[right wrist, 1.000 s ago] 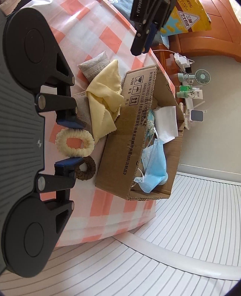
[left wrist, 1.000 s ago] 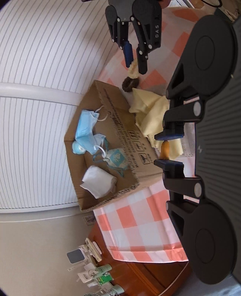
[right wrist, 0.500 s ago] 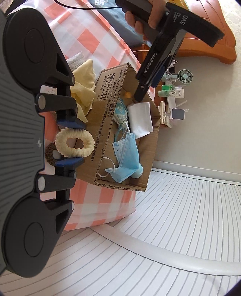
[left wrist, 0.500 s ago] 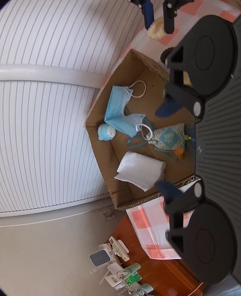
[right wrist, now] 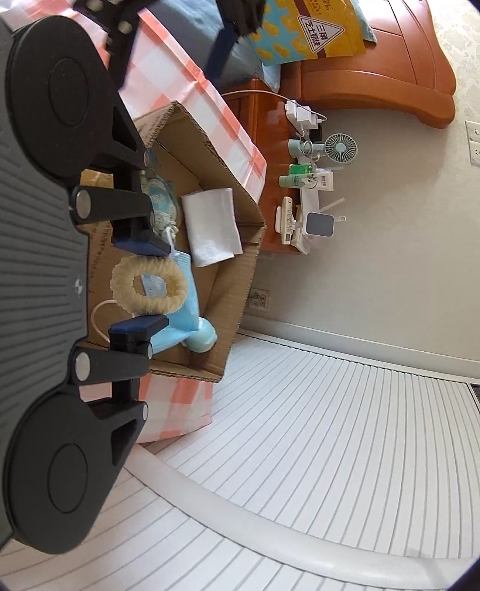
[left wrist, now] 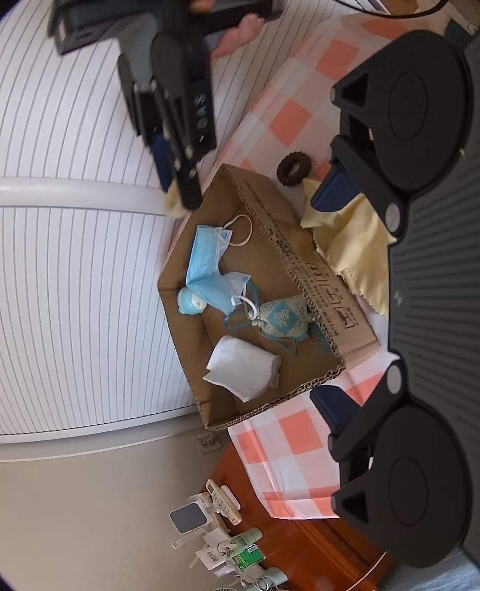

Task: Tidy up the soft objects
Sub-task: 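Drop the earplug into the box with the left tool while the right tool releases the hair tie there, then move the left tool to the yellow cloth and close on it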

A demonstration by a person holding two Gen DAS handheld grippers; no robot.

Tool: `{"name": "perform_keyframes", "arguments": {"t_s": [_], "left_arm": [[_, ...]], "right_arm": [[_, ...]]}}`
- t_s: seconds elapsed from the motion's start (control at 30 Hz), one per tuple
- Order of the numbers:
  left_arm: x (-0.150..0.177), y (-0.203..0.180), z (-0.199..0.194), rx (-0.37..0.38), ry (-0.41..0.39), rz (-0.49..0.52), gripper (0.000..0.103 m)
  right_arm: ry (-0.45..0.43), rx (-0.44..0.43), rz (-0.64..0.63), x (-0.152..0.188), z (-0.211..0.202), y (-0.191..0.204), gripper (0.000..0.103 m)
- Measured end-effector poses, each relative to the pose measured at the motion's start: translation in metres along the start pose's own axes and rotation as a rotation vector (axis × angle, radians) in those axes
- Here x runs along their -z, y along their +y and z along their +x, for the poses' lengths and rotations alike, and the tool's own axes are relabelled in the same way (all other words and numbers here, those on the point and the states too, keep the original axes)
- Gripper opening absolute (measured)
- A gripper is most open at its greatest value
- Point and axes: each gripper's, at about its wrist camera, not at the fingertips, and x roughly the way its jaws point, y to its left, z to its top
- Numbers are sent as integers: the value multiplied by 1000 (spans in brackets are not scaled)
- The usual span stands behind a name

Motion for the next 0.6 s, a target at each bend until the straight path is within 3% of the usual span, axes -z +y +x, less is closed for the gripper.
{"name": "perform_keyframes", "arguments": {"t_s": [0.03, 0.07, 0.17, 0.43, 0.6], "left_arm": [[2, -2, -4, 2, -2, 2, 100], [4, -5, -8, 4, -2, 4, 100], [9, -10, -17, -3, -5, 7, 100], [20, -18, -28, -50, -8, 29, 101], [23, -21, -32, -29, -4, 13, 101]], "right_arm": [[-4, 3, 8, -7, 6, -1, 52], [-5, 0, 13, -12, 11, -3, 69], [-19, -9, 48, -18, 20, -8, 97], [20, -17, 60, -2, 13, -6, 103], [47, 4, 42, 11, 4, 1, 103]]}}
